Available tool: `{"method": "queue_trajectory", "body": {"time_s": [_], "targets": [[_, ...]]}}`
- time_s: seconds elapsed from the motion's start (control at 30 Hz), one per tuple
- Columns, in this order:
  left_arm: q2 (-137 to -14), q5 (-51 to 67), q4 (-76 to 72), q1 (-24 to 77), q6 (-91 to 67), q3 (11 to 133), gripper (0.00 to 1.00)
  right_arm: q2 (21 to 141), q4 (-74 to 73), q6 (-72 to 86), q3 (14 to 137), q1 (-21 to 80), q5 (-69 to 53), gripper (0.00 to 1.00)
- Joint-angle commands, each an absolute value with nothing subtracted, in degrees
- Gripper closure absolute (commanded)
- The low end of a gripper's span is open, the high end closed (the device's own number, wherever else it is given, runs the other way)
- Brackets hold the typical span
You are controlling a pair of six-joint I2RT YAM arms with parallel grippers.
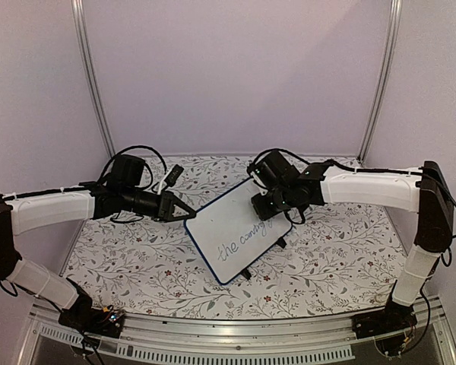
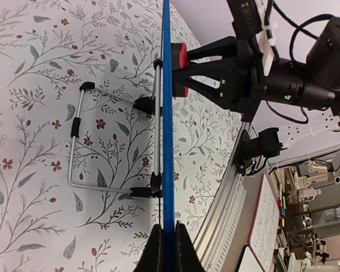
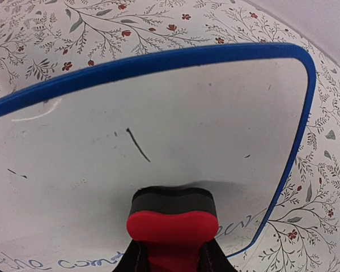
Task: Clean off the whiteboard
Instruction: Erase the whiteboard at the center of the board.
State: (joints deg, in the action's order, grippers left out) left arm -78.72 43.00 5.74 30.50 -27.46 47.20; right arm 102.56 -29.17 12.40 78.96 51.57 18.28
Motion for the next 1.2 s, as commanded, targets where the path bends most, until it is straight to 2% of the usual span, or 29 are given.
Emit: {"method": "queue_trajectory", "body": {"time_s": [0.0,0.63,1.17], "targets": [[-77.17,45.61,4.38,30.78,-26.54,46.85,1.0,103.97,-28.66,12.42,77.7,51.06,18.01,0.8],[-77.25,45.61,4.34,30.77,-26.5,46.82,1.0,101.72,-28.2,14.41,70.25,50.89,18.36,0.8],[-77.24,45.71,4.25,30.83,-26.57,46.77,1.0,104.03,-29.73,12.29,78.46,50.84,18.81,0.8]]}}
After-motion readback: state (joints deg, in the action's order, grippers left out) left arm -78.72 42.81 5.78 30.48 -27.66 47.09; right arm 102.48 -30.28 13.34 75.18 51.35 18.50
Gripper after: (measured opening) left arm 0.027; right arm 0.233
